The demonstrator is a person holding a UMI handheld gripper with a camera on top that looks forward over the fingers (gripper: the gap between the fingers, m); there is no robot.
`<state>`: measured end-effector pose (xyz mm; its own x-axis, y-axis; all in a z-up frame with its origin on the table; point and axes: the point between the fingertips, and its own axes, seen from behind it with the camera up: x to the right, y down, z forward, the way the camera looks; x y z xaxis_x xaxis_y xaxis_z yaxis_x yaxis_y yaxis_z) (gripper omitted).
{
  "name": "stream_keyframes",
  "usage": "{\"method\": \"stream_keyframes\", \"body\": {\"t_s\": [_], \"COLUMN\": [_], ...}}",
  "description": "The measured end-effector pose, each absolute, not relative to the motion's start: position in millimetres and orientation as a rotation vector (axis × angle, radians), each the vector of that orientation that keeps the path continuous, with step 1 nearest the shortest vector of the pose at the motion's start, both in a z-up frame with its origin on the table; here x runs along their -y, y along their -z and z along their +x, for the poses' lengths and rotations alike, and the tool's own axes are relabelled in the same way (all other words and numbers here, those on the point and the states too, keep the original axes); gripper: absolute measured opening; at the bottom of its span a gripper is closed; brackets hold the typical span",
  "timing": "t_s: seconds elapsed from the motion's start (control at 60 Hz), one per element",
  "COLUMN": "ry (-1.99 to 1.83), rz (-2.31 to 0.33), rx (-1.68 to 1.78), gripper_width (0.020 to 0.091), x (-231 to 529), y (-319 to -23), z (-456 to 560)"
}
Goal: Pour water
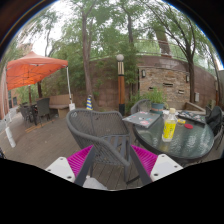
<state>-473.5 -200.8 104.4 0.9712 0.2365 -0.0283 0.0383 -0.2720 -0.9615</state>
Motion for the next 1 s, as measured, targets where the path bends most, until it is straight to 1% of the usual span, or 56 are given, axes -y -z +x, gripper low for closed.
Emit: {"method": "stream_keyframes", "body": {"t_s": [0.05,0.067,0.35,0.483,0.6,0.75,0.833,1.0], "ry": [-0.197,-0.199,-0.205,-0.162,-0.123,-0.103,-0.025,0.045], "rz": [-1.842,-1.846,-1.844,-1.852,-1.827,-1.759,-1.703,-1.666], "rx": [0.199,0.199,0.202,0.243,0.244,0.193,0.135,0.050], "gripper_width": [0.0815,0.0817,0.0815,0.0827,0.0830,0.0833,0.0828,0.0828], "x": [201,205,211,209,199,167,132,68], "y": [-105,-109,-111,-107,-110,-119,-126,-126], "z": [-474,-469,-467,-460,-446,-417,-374,-305]}}
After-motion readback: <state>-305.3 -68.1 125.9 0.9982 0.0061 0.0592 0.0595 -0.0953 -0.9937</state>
